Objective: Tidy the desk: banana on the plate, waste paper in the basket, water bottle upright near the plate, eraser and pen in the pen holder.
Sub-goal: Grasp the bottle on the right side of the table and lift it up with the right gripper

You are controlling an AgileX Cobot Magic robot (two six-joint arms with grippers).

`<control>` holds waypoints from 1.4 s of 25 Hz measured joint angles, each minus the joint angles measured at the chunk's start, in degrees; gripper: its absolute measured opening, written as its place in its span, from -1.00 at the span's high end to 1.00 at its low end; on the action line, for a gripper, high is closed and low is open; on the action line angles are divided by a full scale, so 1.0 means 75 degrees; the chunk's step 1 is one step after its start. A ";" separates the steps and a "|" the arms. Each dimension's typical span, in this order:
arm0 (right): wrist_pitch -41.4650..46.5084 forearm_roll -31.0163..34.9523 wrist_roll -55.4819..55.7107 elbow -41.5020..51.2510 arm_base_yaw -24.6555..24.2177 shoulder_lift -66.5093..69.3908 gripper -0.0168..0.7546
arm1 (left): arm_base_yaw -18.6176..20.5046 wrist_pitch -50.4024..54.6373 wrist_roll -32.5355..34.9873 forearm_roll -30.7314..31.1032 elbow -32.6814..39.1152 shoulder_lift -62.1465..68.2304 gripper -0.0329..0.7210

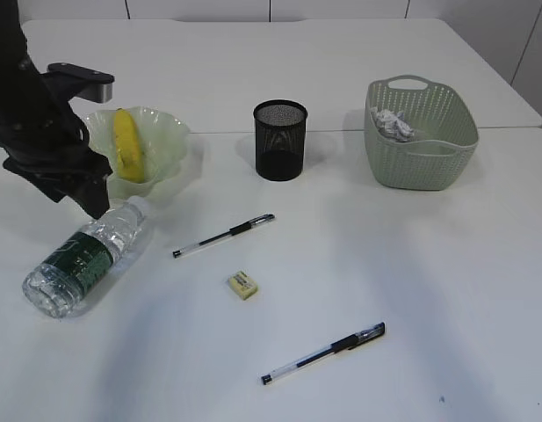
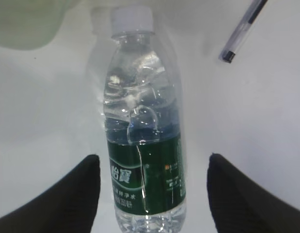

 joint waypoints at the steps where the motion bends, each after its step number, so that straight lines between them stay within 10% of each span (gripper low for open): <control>1: 0.0000 0.0000 0.0000 0.0000 0.0000 0.0000 -0.19 | 0.0000 0.0050 -0.0015 0.0018 -0.0136 0.0103 -0.38; 35: 0.0000 0.0000 0.0000 0.0000 0.0000 0.0000 -0.19 | -0.0194 0.1368 -0.0062 0.0363 -0.1619 0.2103 -0.38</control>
